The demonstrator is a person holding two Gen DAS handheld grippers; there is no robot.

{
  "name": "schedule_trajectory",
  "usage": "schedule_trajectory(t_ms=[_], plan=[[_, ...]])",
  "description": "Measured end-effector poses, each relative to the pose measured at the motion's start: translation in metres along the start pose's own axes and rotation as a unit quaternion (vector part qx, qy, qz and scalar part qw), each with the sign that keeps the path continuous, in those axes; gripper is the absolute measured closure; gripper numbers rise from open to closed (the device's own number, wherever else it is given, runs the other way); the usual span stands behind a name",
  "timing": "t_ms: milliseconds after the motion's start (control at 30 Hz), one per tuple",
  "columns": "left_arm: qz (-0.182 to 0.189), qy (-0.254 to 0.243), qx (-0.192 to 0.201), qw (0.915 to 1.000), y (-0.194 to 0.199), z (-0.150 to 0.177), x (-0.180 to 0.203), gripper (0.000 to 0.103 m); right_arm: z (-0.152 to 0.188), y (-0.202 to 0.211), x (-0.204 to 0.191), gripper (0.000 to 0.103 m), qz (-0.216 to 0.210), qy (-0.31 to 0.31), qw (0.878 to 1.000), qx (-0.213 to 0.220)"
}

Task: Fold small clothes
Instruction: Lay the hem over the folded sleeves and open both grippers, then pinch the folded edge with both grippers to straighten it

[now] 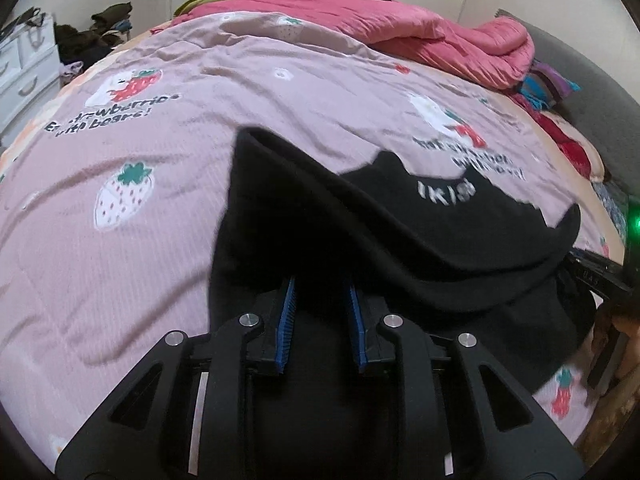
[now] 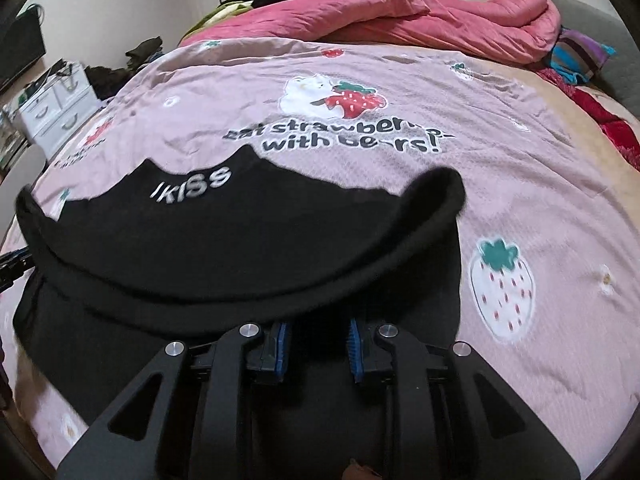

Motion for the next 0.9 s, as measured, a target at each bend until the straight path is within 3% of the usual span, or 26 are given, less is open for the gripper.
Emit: schedule_trajectory(t_ms=[167, 367, 400, 467, 500, 700, 733, 767, 800, 833, 900], plan=[[0.001, 0.025, 0.007, 0.9996, -0.002, -0.016, -0.017, 0.082, -0.022, -0.006, 0.006, 0.081, 0.007, -0.015, 1.0, 0.011], [0.001, 0.05, 0.021, 0.9985, 0.004, -0.025, -0.034, 0.072, -0.031, 0.0, 0.024, 0.08, 0.028, -0.036, 0.999, 0.027], [-0.001, 0.053, 0.021, 0.9984, 0.003, -0.025, -0.036, 0.069, -0.03, 0.003, 0.028, 0.079, 0.035, -0.037, 0.998, 0.03], [0.0, 0.061, 0.018, 0.998, 0.0, -0.025, -0.041, 0.063, -0.027, 0.007, 0.035, 0.062, 0.049, -0.035, 0.998, 0.034], [0.001, 0.065, 0.015, 0.9978, -0.002, -0.024, -0.043, 0.059, -0.025, 0.008, 0.039, 0.058, 0.056, -0.035, 0.997, 0.034], [0.011, 0.067, 0.011, 0.9976, -0.014, -0.025, -0.042, 0.057, -0.02, -0.002, 0.054, 0.056, 0.06, -0.036, 0.998, 0.009], [0.012, 0.065, 0.011, 0.9977, -0.016, -0.026, -0.041, 0.063, -0.021, -0.003, 0.055, 0.057, 0.053, -0.038, 0.998, 0.007], [0.009, 0.063, 0.012, 0.9979, -0.017, -0.025, -0.039, 0.07, -0.021, -0.005, 0.055, 0.069, 0.041, -0.04, 0.998, 0.006], [0.004, 0.059, 0.017, 0.9981, -0.016, -0.025, -0.037, 0.085, -0.021, -0.006, 0.055, 0.075, 0.034, -0.039, 0.999, 0.006], [0.0, 0.055, 0.024, 0.9982, -0.014, -0.025, -0.037, 0.098, -0.02, -0.006, 0.054, 0.091, 0.028, -0.039, 0.999, 0.007], [0.006, 0.052, 0.035, 0.998, -0.008, -0.023, -0.037, 0.099, -0.021, -0.002, 0.053, 0.095, 0.023, -0.042, 0.999, 0.013]])
Point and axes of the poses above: each gripper's, at about its wrist camera, not at the fingertips, and y roughly against the way its jaws point, x to its right, z to its underside, the point moved 1 cm from there along -y, roughly the way its jaws point, and after that the axes turned 5 degrees about -x, right-handed, at the moved point
